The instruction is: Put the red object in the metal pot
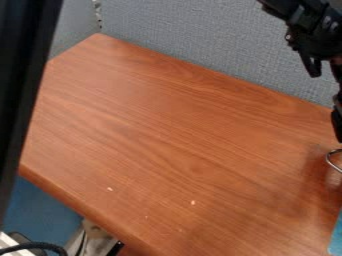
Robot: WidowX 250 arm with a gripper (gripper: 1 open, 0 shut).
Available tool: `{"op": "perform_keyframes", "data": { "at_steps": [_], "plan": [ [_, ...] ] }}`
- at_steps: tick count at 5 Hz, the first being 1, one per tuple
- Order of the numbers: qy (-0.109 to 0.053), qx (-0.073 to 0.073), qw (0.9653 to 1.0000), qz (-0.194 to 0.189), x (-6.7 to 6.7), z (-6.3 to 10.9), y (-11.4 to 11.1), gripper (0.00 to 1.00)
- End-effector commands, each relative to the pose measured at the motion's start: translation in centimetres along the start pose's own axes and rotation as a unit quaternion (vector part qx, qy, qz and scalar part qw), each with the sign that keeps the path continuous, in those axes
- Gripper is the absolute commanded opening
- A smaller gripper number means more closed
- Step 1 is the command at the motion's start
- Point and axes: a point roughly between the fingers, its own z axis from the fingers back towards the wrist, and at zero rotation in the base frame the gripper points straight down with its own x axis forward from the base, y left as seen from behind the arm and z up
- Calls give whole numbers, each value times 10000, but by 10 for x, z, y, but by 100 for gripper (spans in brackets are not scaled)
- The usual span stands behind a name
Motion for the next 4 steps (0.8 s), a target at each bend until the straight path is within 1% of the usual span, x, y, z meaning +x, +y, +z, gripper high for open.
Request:
{"op": "perform_keyframes", "data": {
  "at_steps": [1,2,3,4],
  "plan": [
    [-364,-99,9991,-191,8,29,8,100],
    [-397,-353,9979,-375,0,31,11,100],
    [-399,-86,9986,350,-5,41,12,100],
    [-390,220,9932,1075,-8,54,10,100]
  ]
}}
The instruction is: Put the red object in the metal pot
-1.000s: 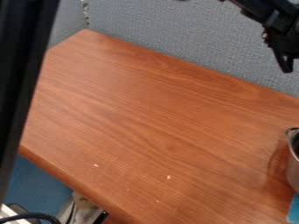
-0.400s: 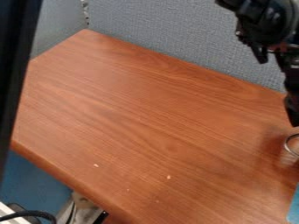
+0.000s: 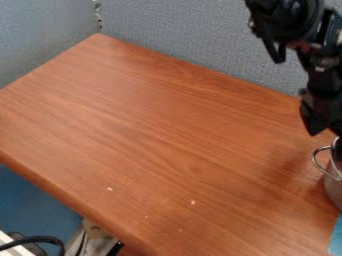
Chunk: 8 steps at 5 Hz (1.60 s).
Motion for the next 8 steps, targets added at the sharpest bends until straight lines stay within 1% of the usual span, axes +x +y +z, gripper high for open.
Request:
{"op": "perform_keyframes", "data": {
  "at_steps": [1,2,3,4,5,6,7,8],
  "plan": [
    [-285,272,9990,195,15,32,7,100],
    [-263,473,9973,500,14,44,16,100],
    [-213,249,9992,214,3,64,15,100],
    [-167,20,9998,-56,-8,81,17,100],
    [-207,134,9995,214,-14,89,29,100],
    [-306,382,9979,429,-12,79,35,100],
    [-402,628,9952,636,-11,70,41,100],
    [-235,855,9903,1065,-13,82,43,100]
  ]
}}
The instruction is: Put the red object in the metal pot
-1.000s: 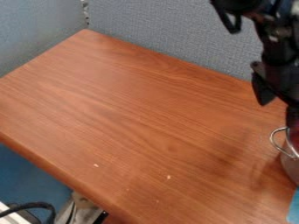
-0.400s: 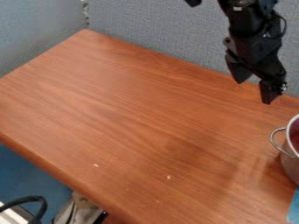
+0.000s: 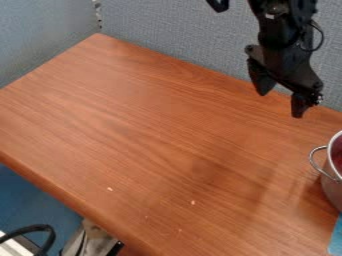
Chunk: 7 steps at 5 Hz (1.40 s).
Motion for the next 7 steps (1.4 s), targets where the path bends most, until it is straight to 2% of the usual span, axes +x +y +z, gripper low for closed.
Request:
{"op": "perform_keyframes", "data": {
  "at_steps": [1,3,5,7],
  "plan": [
    [-192,282,9987,388,15,35,4,100],
    [88,18,9984,561,16,22,-14,100],
    [-113,-150,9988,457,23,-6,-26,100],
    [145,-8,9957,910,-3,-13,-29,100]
  ]
}}
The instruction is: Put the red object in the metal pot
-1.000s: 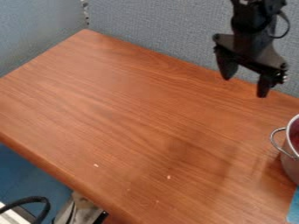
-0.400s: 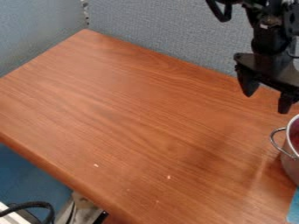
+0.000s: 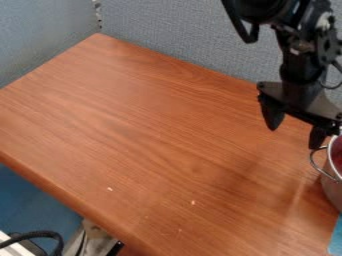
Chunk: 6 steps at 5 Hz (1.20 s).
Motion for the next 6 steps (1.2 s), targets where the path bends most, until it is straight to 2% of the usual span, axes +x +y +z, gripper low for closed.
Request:
{"op": "perform_keyframes", "data": {
  "at_steps": [1,3,4,5,6],
  "plan": [
    [-223,50,9995,214,0,16,-2,100],
    [-334,-310,9984,-324,0,35,-22,100],
    [-294,-561,9966,-520,13,56,-19,100],
    [-168,-800,9943,-686,27,67,-14,100],
    [-108,-788,9946,-662,14,55,-4,100]
  ]
}}
